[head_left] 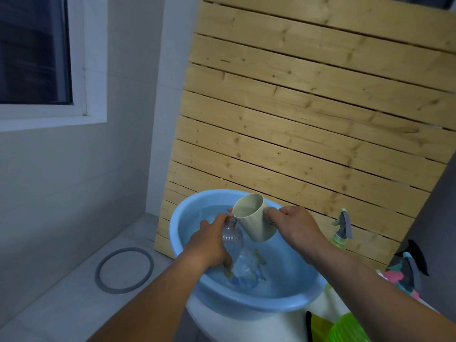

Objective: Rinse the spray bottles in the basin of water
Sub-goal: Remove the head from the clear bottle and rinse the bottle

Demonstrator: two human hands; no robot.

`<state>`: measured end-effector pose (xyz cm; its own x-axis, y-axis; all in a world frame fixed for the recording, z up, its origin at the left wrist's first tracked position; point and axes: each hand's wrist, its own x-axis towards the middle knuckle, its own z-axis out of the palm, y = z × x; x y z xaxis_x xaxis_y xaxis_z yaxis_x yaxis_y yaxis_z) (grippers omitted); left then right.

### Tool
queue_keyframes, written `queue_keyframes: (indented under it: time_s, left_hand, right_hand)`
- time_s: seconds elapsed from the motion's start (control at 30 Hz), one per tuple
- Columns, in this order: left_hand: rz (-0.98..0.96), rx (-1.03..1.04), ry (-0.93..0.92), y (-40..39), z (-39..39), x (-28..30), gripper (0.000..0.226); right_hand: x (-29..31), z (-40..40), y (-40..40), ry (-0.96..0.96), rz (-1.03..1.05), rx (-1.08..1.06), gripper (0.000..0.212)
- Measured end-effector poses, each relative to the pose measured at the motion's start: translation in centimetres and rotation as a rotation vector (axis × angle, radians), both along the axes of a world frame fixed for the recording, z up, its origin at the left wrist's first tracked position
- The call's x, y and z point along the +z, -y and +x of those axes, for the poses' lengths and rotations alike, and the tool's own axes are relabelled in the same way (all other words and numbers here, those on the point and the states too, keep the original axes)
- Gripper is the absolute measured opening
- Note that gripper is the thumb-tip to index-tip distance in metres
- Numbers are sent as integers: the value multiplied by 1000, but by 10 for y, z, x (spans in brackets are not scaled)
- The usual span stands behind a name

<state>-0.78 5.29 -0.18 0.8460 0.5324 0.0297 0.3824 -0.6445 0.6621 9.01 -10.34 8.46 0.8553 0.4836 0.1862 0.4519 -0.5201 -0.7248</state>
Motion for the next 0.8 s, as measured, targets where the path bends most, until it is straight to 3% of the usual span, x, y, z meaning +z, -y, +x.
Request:
queue_keyframes:
  time_s: [0.33,0.8]
  left_hand:
    - [13,-1,-7,1,1,-1,89]
    - [25,13,-1,1,1,-2,86]
  right_hand:
    - [11,-4,0,239,-184,-39,45]
    - [18,0,-1,423,-222,-61,45]
